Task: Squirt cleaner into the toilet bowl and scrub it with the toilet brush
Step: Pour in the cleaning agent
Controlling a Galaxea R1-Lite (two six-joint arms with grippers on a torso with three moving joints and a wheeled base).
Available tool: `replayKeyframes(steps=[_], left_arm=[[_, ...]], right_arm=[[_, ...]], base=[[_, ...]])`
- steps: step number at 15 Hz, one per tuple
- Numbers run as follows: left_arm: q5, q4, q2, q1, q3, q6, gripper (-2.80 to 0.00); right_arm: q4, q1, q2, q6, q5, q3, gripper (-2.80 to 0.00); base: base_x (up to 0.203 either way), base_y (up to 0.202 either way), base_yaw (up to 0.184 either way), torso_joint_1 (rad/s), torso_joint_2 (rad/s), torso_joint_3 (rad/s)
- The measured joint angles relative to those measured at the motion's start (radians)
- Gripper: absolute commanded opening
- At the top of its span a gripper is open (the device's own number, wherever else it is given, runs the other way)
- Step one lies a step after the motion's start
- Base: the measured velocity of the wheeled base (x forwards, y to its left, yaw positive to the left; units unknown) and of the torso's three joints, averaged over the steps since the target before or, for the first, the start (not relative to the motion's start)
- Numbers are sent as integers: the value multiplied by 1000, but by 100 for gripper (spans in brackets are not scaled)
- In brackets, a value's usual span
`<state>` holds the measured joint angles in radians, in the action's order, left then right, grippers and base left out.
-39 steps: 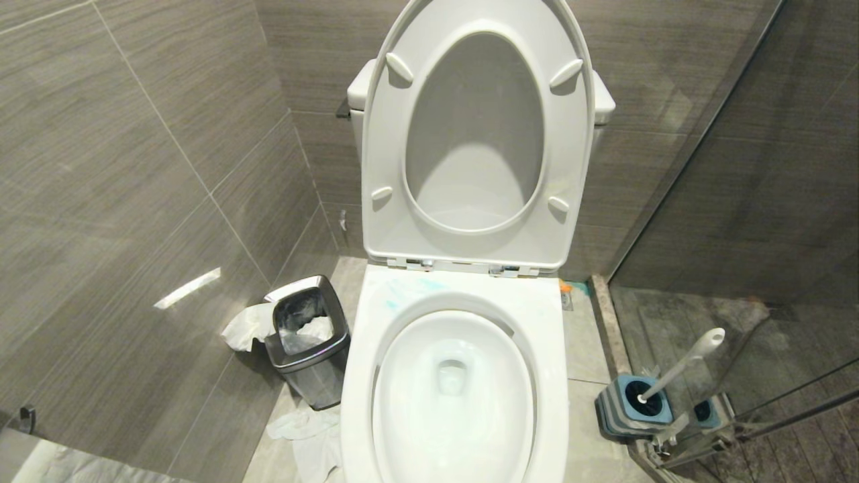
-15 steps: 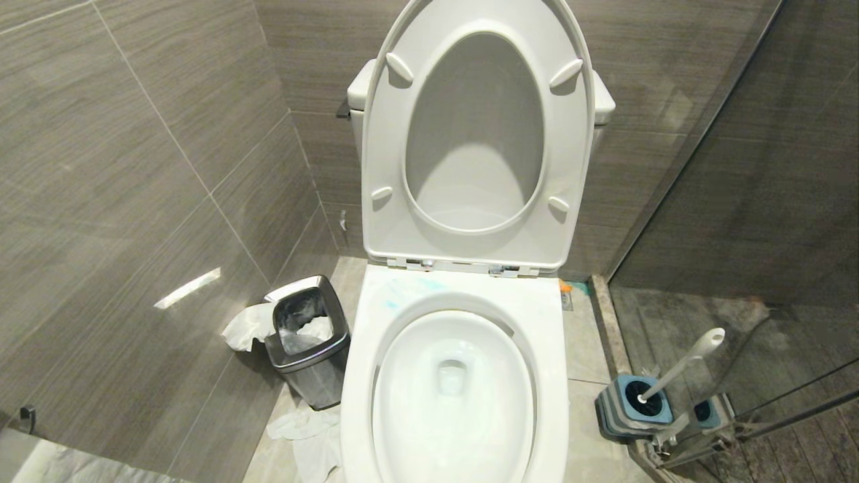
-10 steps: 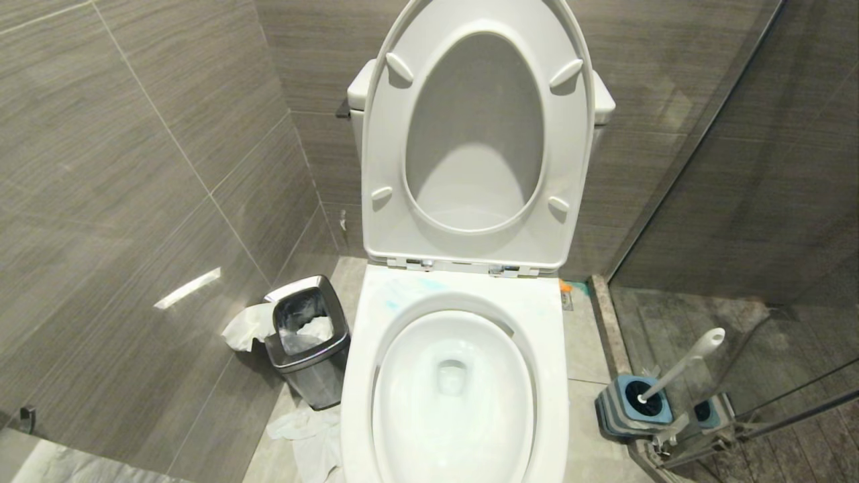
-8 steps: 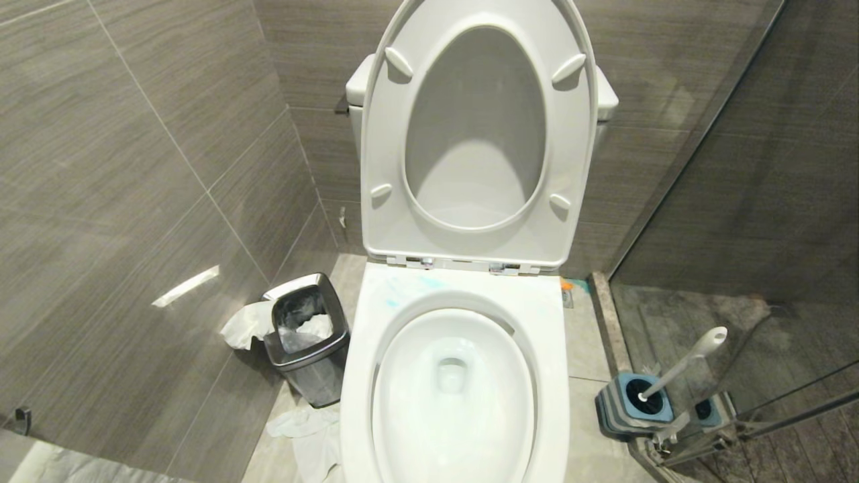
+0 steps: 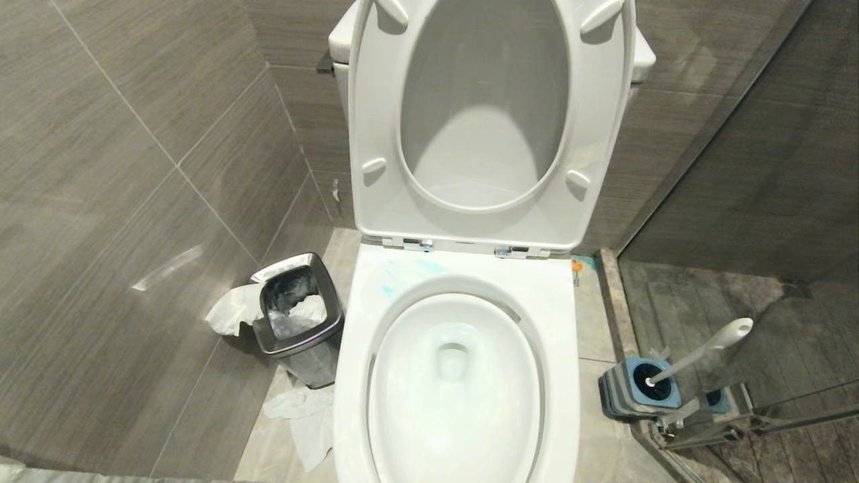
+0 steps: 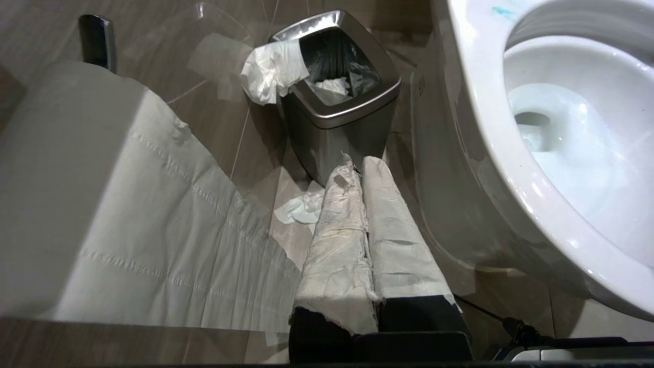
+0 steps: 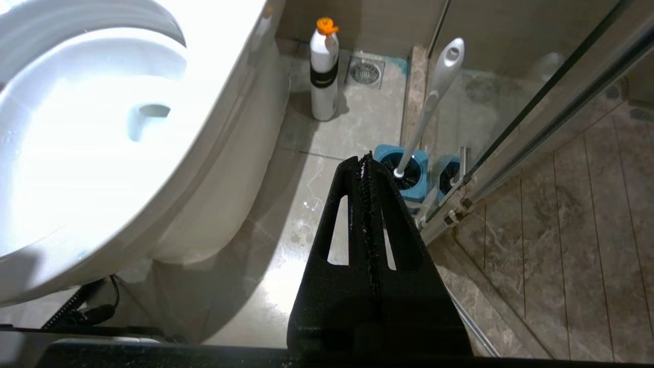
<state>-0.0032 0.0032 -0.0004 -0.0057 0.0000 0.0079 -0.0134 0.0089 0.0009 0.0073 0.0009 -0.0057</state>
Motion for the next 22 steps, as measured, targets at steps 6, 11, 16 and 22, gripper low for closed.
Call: replayKeyframes(steps=[6,11,16,22], left_arm=[[0,0,0,0,0,0,-280],[0,0,0,0,0,0,-280],[0,0,0,0,0,2,-280],[0,1,0,0,0,3,-280]], right_arm=[[0,0,0,-1,0,0,-280],[-1,0,0,-2,0,0,-280],[-1,0,0,-3,0,0,-280],[-5,0,0,-3,3,-1,-280]], base=[[0,0,0,4,4,-196],[0,0,0,7,3,-202],[0,0,0,4,3,-197],[0,0,0,3,6,-203]])
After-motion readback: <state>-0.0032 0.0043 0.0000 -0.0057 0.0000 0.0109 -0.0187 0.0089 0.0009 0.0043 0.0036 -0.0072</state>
